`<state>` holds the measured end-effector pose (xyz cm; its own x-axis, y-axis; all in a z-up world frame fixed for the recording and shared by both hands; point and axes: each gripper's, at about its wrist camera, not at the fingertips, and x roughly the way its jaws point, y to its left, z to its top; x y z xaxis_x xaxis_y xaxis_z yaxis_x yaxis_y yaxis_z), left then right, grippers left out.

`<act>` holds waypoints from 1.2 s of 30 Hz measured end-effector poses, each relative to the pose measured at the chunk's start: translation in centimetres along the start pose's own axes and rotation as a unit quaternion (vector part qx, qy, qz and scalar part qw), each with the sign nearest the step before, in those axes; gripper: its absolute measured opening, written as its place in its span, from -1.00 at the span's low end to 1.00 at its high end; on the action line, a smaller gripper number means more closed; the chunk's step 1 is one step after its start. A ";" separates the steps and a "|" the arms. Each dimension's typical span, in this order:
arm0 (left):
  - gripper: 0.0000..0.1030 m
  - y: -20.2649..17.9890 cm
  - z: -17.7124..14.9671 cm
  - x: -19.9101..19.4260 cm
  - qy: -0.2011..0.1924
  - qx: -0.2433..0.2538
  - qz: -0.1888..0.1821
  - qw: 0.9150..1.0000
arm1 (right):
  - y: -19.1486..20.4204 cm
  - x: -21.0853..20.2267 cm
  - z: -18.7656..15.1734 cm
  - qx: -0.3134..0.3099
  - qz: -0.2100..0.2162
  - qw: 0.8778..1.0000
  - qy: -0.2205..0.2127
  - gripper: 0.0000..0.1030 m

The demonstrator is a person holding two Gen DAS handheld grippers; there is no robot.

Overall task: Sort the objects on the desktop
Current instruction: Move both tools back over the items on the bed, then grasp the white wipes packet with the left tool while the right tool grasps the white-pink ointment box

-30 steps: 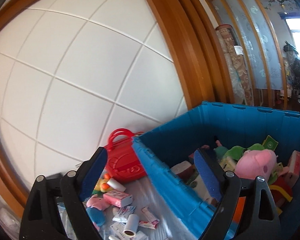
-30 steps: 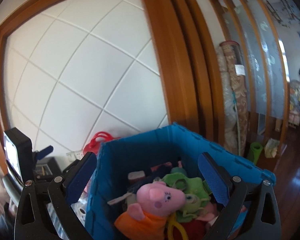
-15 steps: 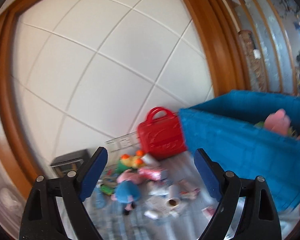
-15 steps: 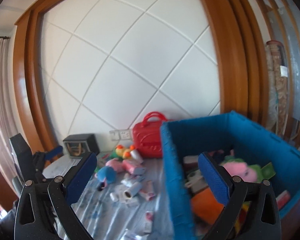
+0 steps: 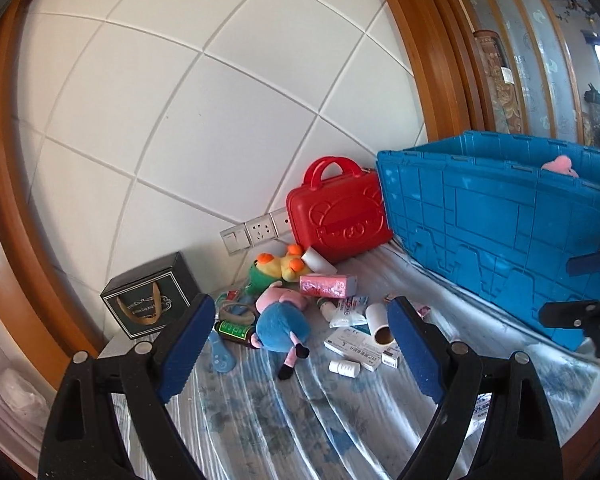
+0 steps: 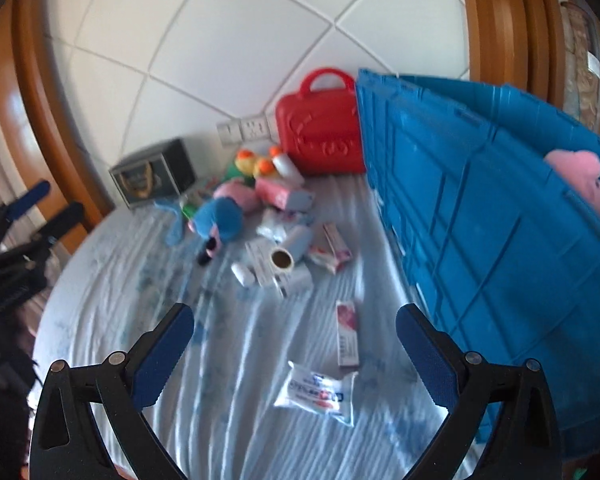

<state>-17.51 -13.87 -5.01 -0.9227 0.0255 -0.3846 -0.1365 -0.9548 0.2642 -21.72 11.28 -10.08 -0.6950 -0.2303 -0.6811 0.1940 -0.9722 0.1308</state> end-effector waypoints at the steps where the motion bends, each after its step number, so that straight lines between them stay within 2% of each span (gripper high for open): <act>1: 0.73 -0.1 -0.2 0.3 0.005 0.002 0.001 1.000 | 0.0 0.7 -0.1 -0.003 -0.004 1.000 0.001 0.99; 4: 0.73 -0.2 -1.1 1.3 0.023 -0.004 -0.012 1.000 | -0.9 4.9 -1.1 0.005 0.016 0.999 0.049 0.99; 8: 0.73 -0.6 -2.1 3.0 0.050 -0.001 -0.012 0.999 | -1.3 10.8 -2.7 -0.011 -0.008 0.995 0.097 0.99; 13: 0.73 -0.6 -3.4 4.4 0.077 -0.003 -0.012 0.997 | -3.2 16.2 -4.0 -0.004 -0.013 0.990 0.141 0.62; 17: 0.73 -0.9 -4.4 5.4 0.096 -0.007 -0.015 0.995 | -4.1 19.8 -4.9 -0.015 -0.014 0.985 0.172 0.52; 18: 0.73 -1.0 -4.6 5.6 0.100 -0.005 -0.014 0.995 | -4.3 20.0 -5.0 -0.014 -0.015 0.984 0.178 0.38; 19: 0.73 -1.2 -4.9 5.9 0.104 -0.002 -0.015 0.994 | -4.5 20.5 -5.1 -0.012 -0.012 0.983 0.184 0.06; 20: 0.73 -1.4 -5.1 6.1 0.107 0.000 -0.016 0.994 | -4.9 21.1 -5.3 -0.002 -0.004 0.981 0.195 -0.08; 21: 0.73 -1.5 -5.2 6.2 0.109 0.001 -0.018 0.994 | -5.1 21.1 -5.2 -0.003 -0.007 0.982 0.187 -0.17; 26: 0.73 -2.2 -5.8 6.8 0.122 0.008 -0.027 0.992 | -4.9 21.6 -5.1 -0.021 -0.016 0.982 0.187 -0.16; 29: 0.73 -2.6 -6.1 7.1 0.128 0.008 -0.040 0.991 | -4.3 22.4 -5.2 -0.054 -0.046 0.978 0.194 -0.12; 30: 0.73 -2.8 -6.1 7.2 0.129 0.011 -0.043 0.991 | -4.4 22.8 -5.2 -0.050 -0.044 0.977 0.202 -0.12; 31: 0.73 -3.0 -6.2 7.3 0.131 0.015 -0.045 0.990 | -4.9 23.4 -5.4 -0.034 -0.035 0.976 0.213 -0.18; 32: 0.73 -3.2 -6.3 7.3 0.131 0.018 -0.049 0.990 | -5.0 23.3 -5.4 -0.030 -0.034 0.978 0.203 -0.19; 33: 0.73 -3.4 -6.4 7.4 0.131 0.020 -0.054 0.990 | -5.1 23.4 -5.4 -0.029 -0.037 0.978 0.205 -0.33; 34: 0.73 -3.7 -6.5 7.4 0.131 0.026 -0.061 0.989 | -5.2 23.5 -5.4 -0.027 -0.038 0.977 0.206 -0.61; 36: 0.73 -4.3 -6.6 7.7 0.130 0.037 -0.074 0.988 | -5.4 23.2 -5.6 -0.016 -0.021 0.978 0.206 -0.65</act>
<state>-21.60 -11.53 -14.97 -0.7682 0.0776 -0.6355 -0.2986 -0.9215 0.2484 -34.99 11.45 -30.63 -0.3651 -0.1479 -0.9191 0.1971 -0.9772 0.0789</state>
